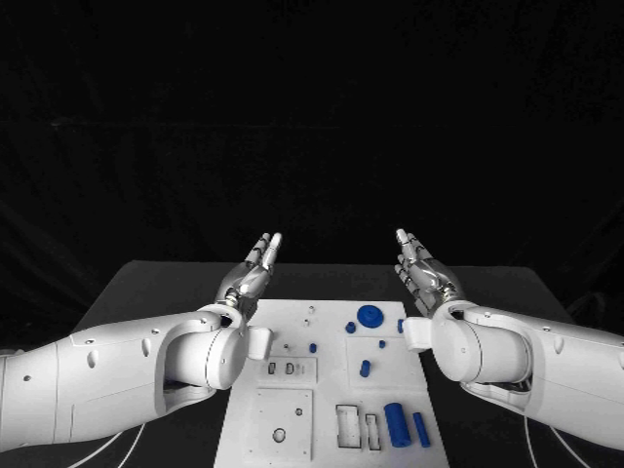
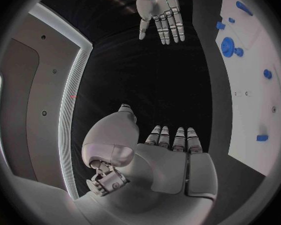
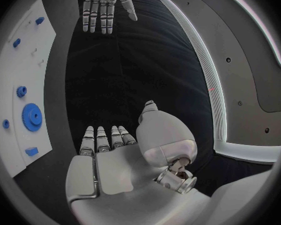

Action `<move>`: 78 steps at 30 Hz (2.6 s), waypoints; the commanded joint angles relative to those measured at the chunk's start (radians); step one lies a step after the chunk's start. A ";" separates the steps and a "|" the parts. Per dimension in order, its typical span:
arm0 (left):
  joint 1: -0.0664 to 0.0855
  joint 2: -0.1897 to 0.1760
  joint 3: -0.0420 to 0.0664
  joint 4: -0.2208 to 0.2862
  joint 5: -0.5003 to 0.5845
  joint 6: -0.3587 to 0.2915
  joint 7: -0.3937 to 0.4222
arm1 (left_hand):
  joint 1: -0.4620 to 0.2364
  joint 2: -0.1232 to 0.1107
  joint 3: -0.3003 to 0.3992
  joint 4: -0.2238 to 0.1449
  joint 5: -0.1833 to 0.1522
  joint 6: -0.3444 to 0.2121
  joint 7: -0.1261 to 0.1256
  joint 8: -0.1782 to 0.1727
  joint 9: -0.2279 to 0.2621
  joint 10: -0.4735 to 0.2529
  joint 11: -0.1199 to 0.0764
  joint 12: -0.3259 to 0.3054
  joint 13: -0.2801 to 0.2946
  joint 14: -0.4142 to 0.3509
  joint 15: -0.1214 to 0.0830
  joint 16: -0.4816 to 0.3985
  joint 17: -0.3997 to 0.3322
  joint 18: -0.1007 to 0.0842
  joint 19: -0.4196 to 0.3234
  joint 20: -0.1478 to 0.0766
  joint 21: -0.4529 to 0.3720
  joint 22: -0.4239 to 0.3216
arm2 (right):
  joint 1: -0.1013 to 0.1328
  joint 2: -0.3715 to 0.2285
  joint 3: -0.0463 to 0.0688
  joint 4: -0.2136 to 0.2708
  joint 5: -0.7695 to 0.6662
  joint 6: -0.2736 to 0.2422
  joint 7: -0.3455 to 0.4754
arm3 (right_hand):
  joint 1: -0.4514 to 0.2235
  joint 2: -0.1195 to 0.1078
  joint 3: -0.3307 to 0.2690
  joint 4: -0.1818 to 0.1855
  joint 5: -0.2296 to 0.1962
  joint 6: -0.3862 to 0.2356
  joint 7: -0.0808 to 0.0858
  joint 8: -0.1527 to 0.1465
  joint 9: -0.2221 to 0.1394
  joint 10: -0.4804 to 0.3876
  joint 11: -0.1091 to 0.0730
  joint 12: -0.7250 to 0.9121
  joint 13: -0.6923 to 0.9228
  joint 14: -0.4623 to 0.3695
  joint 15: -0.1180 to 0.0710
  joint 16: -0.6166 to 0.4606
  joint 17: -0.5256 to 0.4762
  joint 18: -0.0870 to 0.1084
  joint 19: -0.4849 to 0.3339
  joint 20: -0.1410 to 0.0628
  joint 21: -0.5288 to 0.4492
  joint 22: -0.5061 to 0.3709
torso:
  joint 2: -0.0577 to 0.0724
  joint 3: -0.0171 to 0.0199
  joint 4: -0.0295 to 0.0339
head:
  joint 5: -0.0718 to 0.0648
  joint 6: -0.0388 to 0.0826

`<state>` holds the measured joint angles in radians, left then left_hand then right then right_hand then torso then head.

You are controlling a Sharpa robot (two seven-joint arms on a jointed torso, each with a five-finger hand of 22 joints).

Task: Assemble the parts on the task board

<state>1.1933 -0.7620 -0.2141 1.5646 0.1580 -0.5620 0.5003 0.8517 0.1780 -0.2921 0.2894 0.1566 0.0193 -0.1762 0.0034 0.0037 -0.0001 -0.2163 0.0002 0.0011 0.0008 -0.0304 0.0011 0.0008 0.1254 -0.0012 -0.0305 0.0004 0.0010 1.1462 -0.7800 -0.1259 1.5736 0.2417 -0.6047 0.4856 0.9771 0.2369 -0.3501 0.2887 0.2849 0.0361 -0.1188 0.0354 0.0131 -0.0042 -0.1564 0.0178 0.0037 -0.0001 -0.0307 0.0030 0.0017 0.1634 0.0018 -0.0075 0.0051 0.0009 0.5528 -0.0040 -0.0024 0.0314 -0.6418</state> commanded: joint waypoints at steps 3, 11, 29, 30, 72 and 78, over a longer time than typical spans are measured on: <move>0.010 0.004 -0.010 -0.001 0.073 0.125 0.009 | 0.008 0.001 -0.003 0.002 0.002 0.000 -0.005 0.001 0.001 0.000 -0.005 0.000 -0.001 -0.001 -0.182 -0.001 -0.001 0.010 0.001 -0.116 0.000 -0.001 | 0.008 0.000 -0.007 0.001 0.111 0.101 -0.017 | 0.009 0.002 -0.005 0.002 -0.006 0.001 0.002 0.005 0.002 0.002 0.000 0.006 0.002 0.000 -0.147 -0.003 -0.002 0.011 -0.002 -0.002 -0.005 -0.001 | 0.000 -0.0003 0.0000 | 0.000 0.000; 0.010 0.008 -0.010 -0.019 0.025 0.195 0.019 | 0.010 0.001 -0.003 0.002 0.002 0.000 -0.005 0.001 0.001 0.000 -0.005 0.000 -0.001 -0.001 -0.181 -0.001 -0.001 0.011 0.001 -0.114 0.000 -0.001 | 0.008 -0.016 -0.007 -0.016 0.083 0.160 -0.040 | 0.007 0.003 -0.004 0.002 -0.008 0.004 0.019 0.012 0.003 0.002 0.017 0.013 0.003 0.000 -0.135 -0.003 -0.002 0.011 -0.002 0.004 -0.005 -0.001 | 0.001 0.0004 -0.0025 | -0.001 -0.007; 0.007 0.011 -0.010 -0.032 -0.015 0.221 0.020 | 0.032 0.018 0.000 0.001 0.022 0.007 0.007 0.003 0.002 0.000 0.006 0.000 -0.001 -0.001 -0.135 -0.001 -0.001 0.012 0.001 -0.068 0.000 -0.001 | 0.008 -0.021 -0.007 -0.015 0.063 0.187 -0.048 | 0.032 0.009 0.012 -0.002 0.017 0.010 0.052 0.026 0.004 0.004 0.050 0.022 0.005 0.000 -0.108 -0.003 -0.002 0.012 -0.002 0.020 -0.005 -0.001 | 0.001 -0.0009 0.0020 | -0.002 0.021; 0.007 0.011 -0.010 -0.032 -0.015 0.222 0.021 | 0.032 0.018 0.000 0.001 0.022 0.007 0.007 0.003 0.002 0.000 0.006 0.000 -0.001 -0.001 -0.135 -0.001 -0.001 0.012 0.001 -0.068 0.000 -0.001 | 0.008 -0.021 -0.007 -0.016 0.062 0.188 -0.049 | 0.033 0.010 0.013 -0.002 0.018 0.010 0.052 0.027 0.004 0.004 0.050 0.023 0.005 0.000 -0.108 -0.003 -0.002 0.012 -0.002 0.020 -0.005 -0.001 | 0.000 -0.0006 0.0012 | -0.002 0.020; 0.059 -0.130 -0.009 0.044 -0.415 0.245 0.064 | 0.128 0.018 0.006 0.002 0.059 0.045 0.049 0.011 0.010 0.000 0.052 0.000 -0.001 -0.001 0.022 -0.001 -0.001 0.045 0.001 0.156 0.000 -0.001 | 0.317 -0.067 -0.007 0.015 -1.342 0.495 -0.540 | 0.478 -0.164 0.215 -0.149 -0.019 0.405 0.279 0.125 0.040 0.459 0.295 0.209 0.051 0.909 0.175 0.276 0.178 0.023 0.864 0.265 0.292 0.120 | 0.145 -0.0076 -0.0009 | 0.012 -0.077; 0.077 -0.141 -0.008 0.065 -0.426 0.243 0.067 | 0.137 0.021 0.007 0.002 0.073 0.050 0.051 0.011 0.010 0.000 0.054 0.000 -0.001 -0.001 0.031 -0.001 -0.001 0.049 0.001 0.166 0.000 -0.001 | 0.353 -0.059 -0.007 0.056 -1.656 0.582 -0.646 | 0.525 -0.193 0.299 -0.200 -0.044 0.677 0.250 0.191 0.070 0.703 0.269 0.240 0.067 1.142 0.085 0.350 0.233 0.020 1.093 0.172 0.341 0.133 | 0.179 -0.0118 0.0046 | 0.006 -0.066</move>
<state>1.2665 -0.9001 -0.2230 1.6217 -0.2263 -0.3323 0.5417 0.9793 0.2029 -0.2901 0.2931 0.2238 0.0610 -0.1236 0.0110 0.0127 -0.0002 -0.1656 0.0002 0.0009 -0.0013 -0.0064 0.0011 0.0008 0.1556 -0.0013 0.1281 0.0004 0.0010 1.4929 -0.8406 -0.1337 1.6204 -1.1091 -0.1150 -0.0455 1.4956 0.0442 -0.0587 0.0941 0.2420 0.6808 0.1347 0.2171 0.0791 0.6827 0.1164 0.2547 0.0695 1.1199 0.0625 0.3451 0.2292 0.1780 1.0743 0.1728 0.3394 0.1308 0.7058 -0.0131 -0.0012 0.0414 -0.7130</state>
